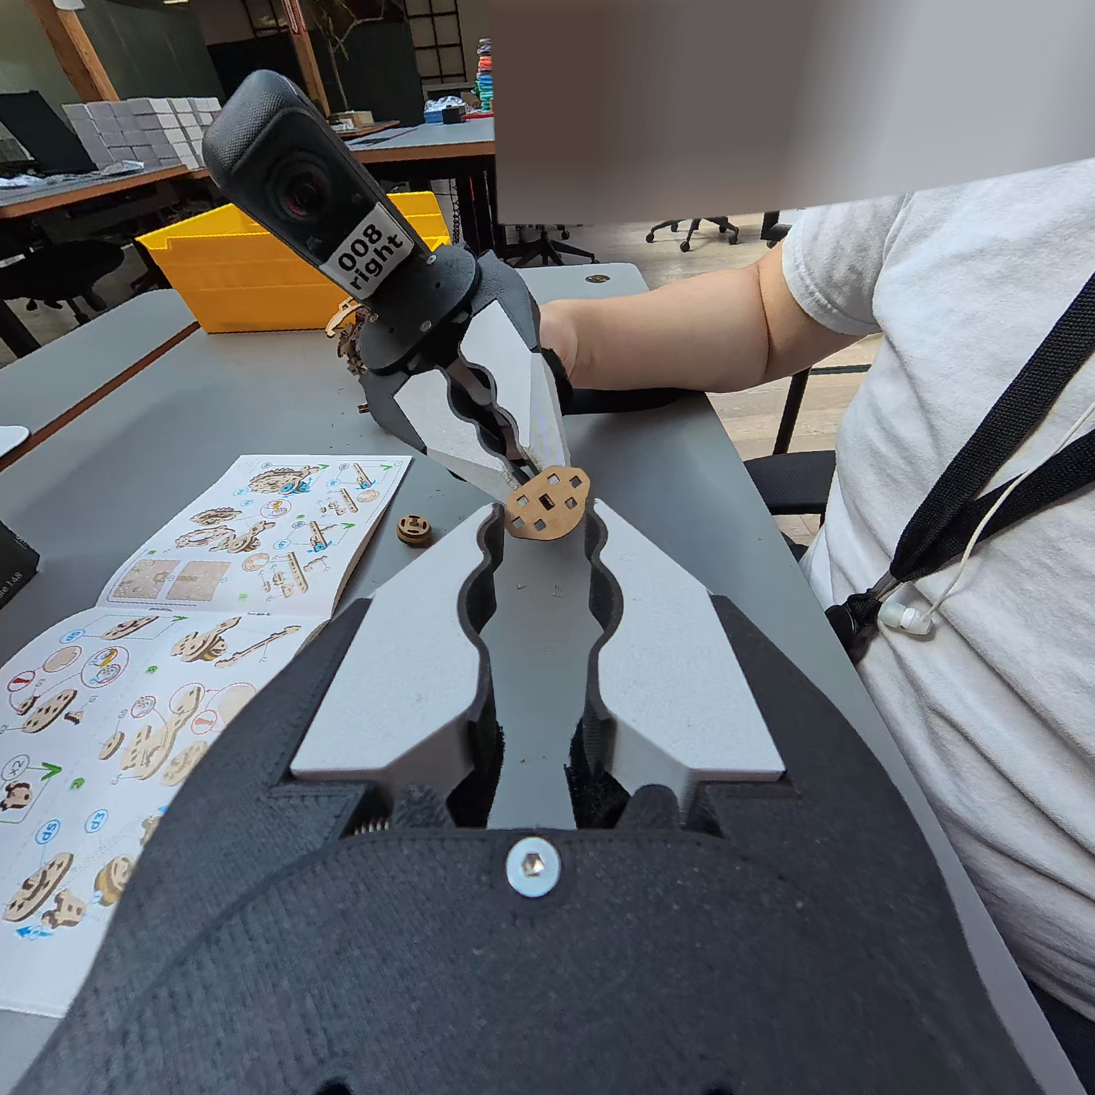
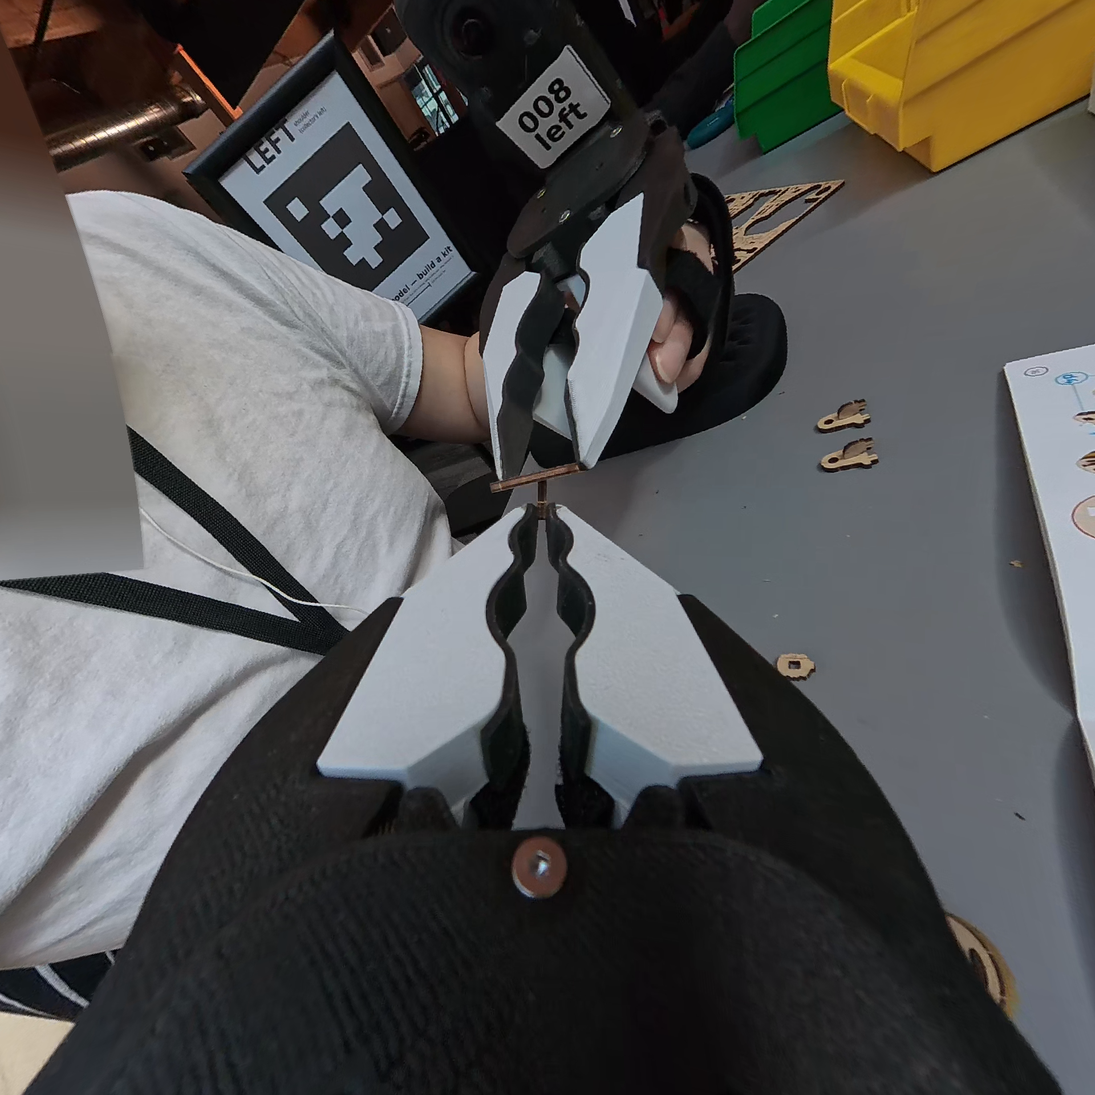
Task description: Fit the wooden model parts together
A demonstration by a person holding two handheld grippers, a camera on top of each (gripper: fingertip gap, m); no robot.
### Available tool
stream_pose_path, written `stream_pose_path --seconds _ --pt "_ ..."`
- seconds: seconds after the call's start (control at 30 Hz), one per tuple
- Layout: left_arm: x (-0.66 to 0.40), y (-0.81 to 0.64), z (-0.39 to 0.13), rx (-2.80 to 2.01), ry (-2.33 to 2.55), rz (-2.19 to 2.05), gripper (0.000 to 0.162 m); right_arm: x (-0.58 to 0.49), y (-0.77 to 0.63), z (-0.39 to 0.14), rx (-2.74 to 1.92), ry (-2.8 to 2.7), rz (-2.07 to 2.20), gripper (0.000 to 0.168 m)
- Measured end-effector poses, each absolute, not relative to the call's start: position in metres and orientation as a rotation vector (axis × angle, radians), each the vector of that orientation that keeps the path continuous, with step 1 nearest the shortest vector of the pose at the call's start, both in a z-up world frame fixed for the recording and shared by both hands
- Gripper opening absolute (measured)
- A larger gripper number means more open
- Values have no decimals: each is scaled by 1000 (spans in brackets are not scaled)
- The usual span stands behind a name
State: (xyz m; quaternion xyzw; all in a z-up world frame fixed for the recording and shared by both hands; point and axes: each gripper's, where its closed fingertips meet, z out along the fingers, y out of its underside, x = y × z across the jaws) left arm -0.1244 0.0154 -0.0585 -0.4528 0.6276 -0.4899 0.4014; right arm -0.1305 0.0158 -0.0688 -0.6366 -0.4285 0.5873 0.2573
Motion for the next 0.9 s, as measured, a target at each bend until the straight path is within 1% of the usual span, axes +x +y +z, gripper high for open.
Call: stream_pose_path --seconds 0.4,0.57,0.9 --pt "-128 -2 -69 -1198 1695 -1382 25 -136 -2 -78 -1757 -1259 1665 2" --pt "-131 -7 -69 -1212 1713 -1452 25 -139 -6 -74 -1738 -1245 1751 2" --pt "-131 -3 -68 -1223 1688 -1457 25 -139 -3 -74 -1761 -1174 1826 2"
